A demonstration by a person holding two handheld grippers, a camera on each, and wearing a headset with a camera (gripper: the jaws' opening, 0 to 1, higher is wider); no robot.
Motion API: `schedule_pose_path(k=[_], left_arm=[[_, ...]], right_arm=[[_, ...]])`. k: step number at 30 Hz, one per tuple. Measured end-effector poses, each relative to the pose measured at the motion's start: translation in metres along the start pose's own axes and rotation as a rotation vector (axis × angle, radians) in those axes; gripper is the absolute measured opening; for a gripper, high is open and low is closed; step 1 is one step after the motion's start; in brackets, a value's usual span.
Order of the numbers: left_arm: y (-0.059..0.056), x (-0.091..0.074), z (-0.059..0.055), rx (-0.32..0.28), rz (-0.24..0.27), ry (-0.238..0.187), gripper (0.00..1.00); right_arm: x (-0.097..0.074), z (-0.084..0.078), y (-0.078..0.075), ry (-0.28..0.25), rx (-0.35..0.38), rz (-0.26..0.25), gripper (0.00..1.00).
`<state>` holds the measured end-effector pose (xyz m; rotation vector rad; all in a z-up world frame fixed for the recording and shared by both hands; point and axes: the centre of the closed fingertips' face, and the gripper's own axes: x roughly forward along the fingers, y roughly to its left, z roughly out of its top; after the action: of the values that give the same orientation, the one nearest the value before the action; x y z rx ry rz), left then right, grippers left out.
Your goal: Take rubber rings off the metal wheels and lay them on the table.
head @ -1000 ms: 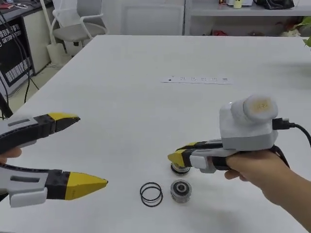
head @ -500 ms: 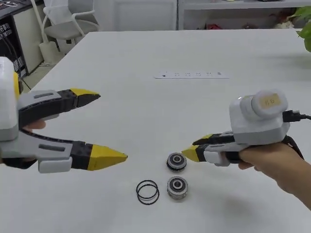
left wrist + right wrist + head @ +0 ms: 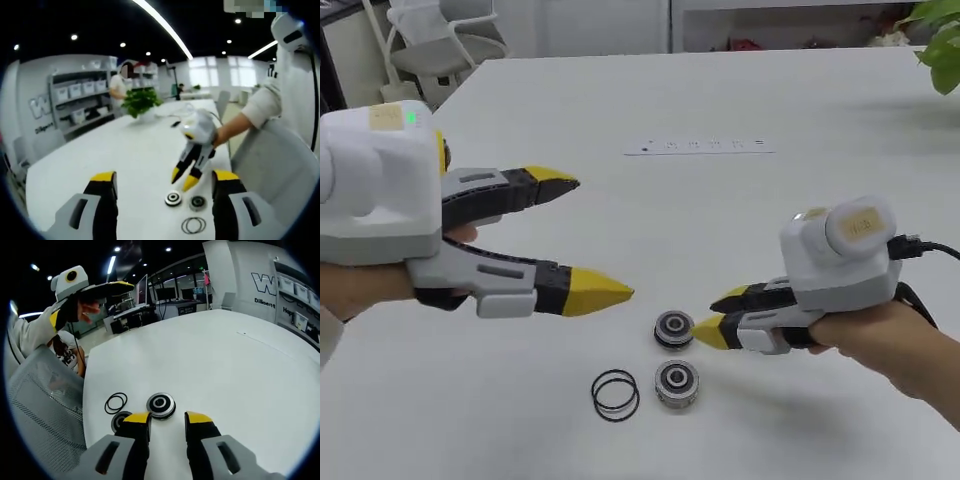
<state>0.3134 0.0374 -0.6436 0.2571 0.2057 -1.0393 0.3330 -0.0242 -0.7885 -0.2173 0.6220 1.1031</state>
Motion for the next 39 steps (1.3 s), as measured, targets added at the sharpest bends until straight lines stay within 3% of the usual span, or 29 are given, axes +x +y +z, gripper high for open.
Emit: schedule_pose_path(k=[9,12,15,21,27,34,39], left_arm=[[0.001,0.036,-0.022,0.012,-0.028,0.043,0.65],[0.000,0.048,-0.035,0.008,-0.038,0.068,0.61],[0.001,0.059,-0.059,0.053,-0.026,0.141,0.58],[-0.005,0.075,-0.082,0.039,-0.059,0.174,0.46],[-0.010,0.086,-0.099,0.030,-0.073,0.195,0.37],[-0.012,0.093,-0.110,0.005,-0.086,0.186,0.26],[-0.016,0.094,-0.117,-0.002,-0.098,0.207,0.25]], right_arm=[[0.008,-0.003,0.003,0.012,-0.022,0.024,0.25],[0.009,-0.002,0.004,0.001,-0.012,0.026,0.25],[0.012,-0.004,0.006,0.007,-0.007,0.034,0.24],[0.016,-0.010,0.006,0.024,-0.025,0.030,0.24],[0.018,-0.010,0.006,0.026,-0.039,0.026,0.23],[0.018,-0.008,0.005,0.013,-0.031,0.024,0.23],[0.018,-0.008,0.006,0.008,-0.019,0.027,0.22]])
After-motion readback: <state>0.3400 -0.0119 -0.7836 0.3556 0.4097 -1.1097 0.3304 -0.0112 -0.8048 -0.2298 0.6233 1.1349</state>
